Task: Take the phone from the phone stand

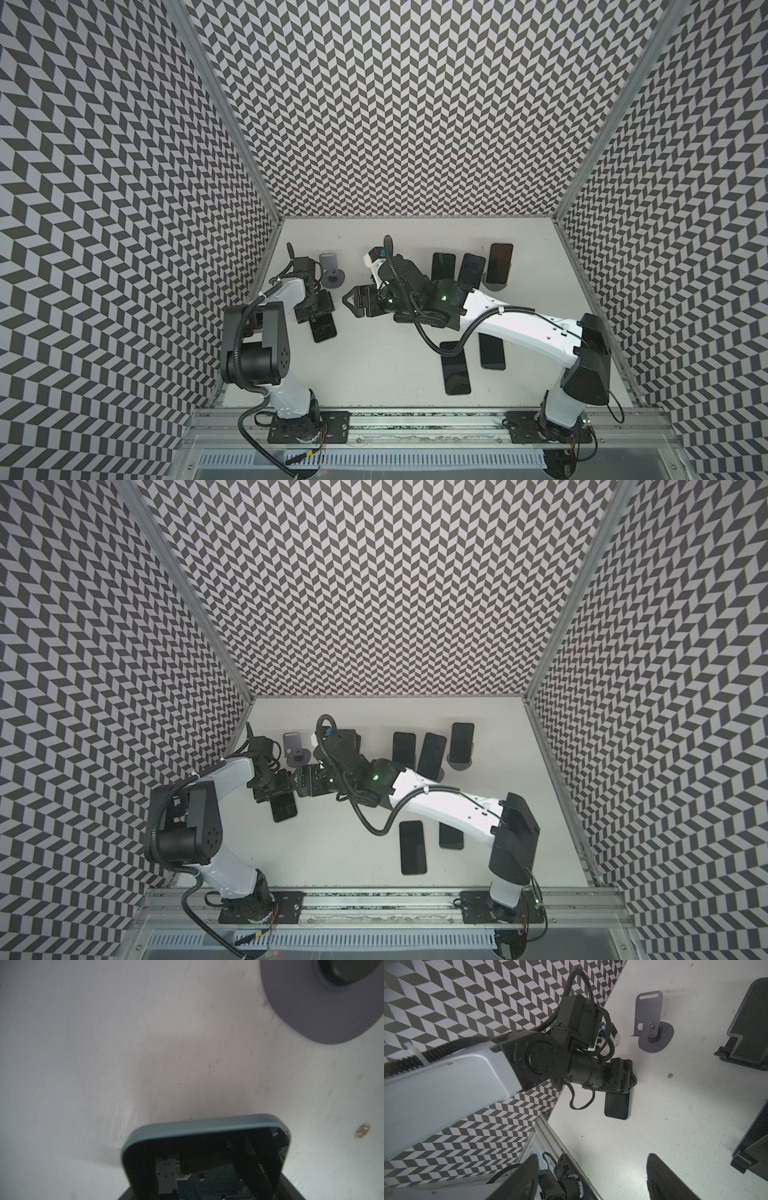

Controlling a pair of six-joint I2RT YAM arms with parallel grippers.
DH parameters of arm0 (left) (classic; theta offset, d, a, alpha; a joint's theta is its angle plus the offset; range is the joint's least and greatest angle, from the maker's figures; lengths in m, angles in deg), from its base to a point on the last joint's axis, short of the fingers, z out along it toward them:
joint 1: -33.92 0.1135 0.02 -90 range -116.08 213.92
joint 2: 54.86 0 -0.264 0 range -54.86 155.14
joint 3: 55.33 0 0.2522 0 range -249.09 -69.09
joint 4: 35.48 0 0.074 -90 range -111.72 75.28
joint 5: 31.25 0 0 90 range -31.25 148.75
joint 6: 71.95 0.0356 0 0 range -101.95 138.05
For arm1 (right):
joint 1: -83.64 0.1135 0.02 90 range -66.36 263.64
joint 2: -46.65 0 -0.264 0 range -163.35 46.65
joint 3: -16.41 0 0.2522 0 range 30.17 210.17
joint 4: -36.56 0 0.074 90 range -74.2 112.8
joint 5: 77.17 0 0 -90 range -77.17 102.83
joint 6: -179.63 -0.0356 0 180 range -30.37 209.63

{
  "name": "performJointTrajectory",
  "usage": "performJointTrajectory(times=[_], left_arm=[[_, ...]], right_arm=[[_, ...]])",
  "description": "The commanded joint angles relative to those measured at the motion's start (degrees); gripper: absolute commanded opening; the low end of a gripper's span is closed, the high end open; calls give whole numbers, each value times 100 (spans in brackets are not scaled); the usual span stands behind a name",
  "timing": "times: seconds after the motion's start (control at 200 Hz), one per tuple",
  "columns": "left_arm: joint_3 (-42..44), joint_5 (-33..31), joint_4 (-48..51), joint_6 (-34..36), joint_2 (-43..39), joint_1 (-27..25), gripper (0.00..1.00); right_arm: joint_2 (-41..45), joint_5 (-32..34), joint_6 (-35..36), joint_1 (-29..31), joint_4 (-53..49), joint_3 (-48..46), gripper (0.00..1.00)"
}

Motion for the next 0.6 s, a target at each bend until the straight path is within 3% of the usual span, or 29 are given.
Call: performJointTrajectory(times=[0.0, 0.596], left_arm=[[34, -78, 38, 70, 241, -21, 66], [59, -40, 2, 83, 339, -38, 73]], right_arm=[[71, 63, 102, 29, 412, 53, 79], [183, 141, 16, 29, 302, 33, 80]])
